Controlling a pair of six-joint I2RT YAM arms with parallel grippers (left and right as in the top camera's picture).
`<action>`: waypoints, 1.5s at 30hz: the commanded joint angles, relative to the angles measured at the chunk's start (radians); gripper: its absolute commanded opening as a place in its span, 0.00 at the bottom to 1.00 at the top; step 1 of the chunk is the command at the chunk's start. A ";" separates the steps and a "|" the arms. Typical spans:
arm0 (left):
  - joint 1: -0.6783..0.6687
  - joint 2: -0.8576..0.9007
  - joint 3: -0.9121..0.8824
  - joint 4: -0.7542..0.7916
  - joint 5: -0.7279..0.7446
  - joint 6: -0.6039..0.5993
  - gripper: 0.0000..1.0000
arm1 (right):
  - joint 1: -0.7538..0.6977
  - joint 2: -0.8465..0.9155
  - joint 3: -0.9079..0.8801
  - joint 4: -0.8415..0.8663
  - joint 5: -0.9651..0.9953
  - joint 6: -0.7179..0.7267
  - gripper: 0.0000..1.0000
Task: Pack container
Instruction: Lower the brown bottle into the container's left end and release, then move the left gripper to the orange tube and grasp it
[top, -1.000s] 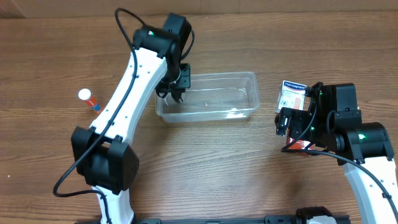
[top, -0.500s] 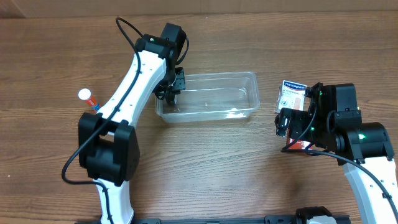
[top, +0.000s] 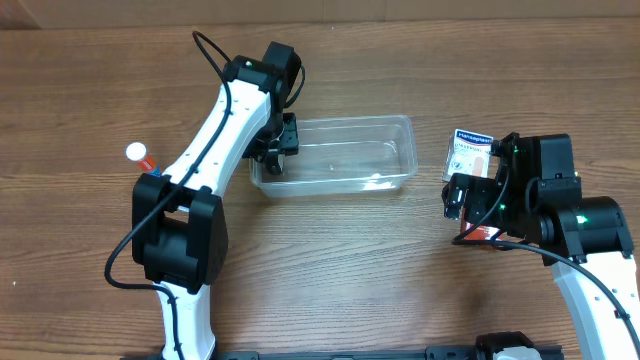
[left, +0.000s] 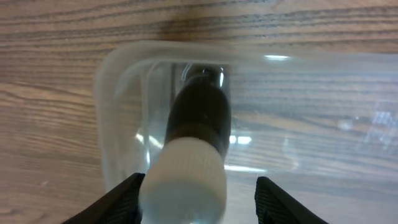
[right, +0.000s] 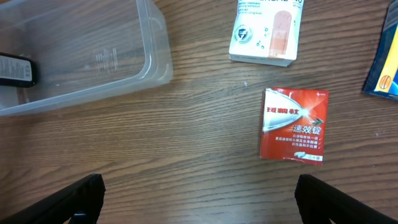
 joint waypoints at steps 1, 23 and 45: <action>0.002 -0.045 0.176 -0.074 -0.013 0.041 0.58 | -0.003 -0.002 0.029 0.003 0.009 -0.006 1.00; 0.496 -0.538 0.069 -0.306 -0.087 0.039 0.99 | -0.003 0.011 0.028 0.006 0.008 -0.006 1.00; 0.608 0.016 0.024 -0.102 0.010 0.172 0.90 | -0.003 0.032 0.028 0.005 0.009 -0.006 1.00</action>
